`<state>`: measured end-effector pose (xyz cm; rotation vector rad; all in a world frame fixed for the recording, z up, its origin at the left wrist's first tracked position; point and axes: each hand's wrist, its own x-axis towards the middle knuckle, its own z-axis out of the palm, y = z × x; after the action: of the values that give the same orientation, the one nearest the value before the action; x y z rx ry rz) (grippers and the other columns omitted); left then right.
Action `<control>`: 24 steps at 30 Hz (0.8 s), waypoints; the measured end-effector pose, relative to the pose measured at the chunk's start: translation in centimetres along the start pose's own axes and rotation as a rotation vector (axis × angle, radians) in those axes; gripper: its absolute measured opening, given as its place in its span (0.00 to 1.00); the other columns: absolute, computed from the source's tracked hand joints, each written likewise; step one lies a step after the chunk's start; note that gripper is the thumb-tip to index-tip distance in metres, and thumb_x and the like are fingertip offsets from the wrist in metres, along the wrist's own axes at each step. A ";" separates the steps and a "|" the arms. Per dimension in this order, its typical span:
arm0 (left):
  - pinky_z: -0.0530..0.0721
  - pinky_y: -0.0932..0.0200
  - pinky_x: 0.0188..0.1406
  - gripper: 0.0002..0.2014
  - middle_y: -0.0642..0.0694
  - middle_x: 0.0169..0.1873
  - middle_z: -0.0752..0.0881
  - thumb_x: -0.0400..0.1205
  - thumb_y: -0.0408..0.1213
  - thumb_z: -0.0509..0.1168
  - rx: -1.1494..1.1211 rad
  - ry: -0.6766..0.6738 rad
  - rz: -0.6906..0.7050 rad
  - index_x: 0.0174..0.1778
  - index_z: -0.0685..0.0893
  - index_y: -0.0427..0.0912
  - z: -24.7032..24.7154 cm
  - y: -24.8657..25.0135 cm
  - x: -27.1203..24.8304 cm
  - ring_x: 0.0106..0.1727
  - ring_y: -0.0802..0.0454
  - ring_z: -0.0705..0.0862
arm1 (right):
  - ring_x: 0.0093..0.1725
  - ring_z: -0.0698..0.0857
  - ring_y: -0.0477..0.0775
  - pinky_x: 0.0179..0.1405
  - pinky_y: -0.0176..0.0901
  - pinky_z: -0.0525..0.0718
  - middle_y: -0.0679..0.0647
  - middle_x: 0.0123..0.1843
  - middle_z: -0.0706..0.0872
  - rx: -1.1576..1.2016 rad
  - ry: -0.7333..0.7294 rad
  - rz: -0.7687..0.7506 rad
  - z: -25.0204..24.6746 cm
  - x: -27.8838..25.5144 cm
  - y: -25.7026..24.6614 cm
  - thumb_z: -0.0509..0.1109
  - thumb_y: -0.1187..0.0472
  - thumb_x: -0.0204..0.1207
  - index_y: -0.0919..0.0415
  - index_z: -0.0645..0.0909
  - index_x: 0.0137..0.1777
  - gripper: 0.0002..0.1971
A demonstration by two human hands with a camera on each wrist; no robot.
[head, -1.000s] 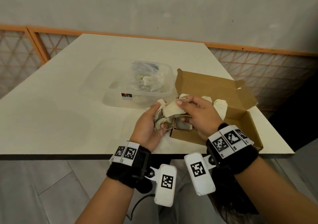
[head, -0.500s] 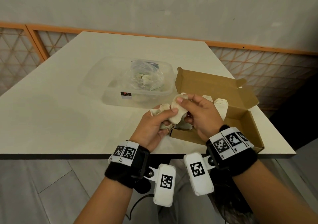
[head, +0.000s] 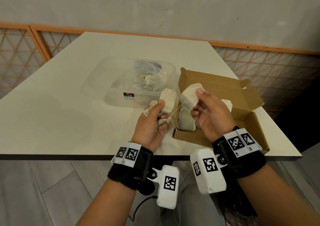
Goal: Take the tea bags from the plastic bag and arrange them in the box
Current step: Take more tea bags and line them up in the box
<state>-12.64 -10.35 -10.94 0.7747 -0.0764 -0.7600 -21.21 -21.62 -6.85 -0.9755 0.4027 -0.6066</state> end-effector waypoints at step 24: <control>0.70 0.60 0.29 0.10 0.45 0.32 0.81 0.74 0.34 0.73 0.286 -0.129 0.072 0.48 0.81 0.40 0.1 -0.6 -0.5 0.35 0.50 0.75 | 0.42 0.85 0.57 0.44 0.52 0.86 0.57 0.41 0.87 -0.359 0.019 -0.061 0.8 -0.1 1.2 0.64 0.72 0.77 0.61 0.81 0.46 0.07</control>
<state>-13.43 -10.36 -11.18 0.9878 -0.3326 -0.7388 -20.49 -20.62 -7.46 -1.3292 0.5104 -0.6108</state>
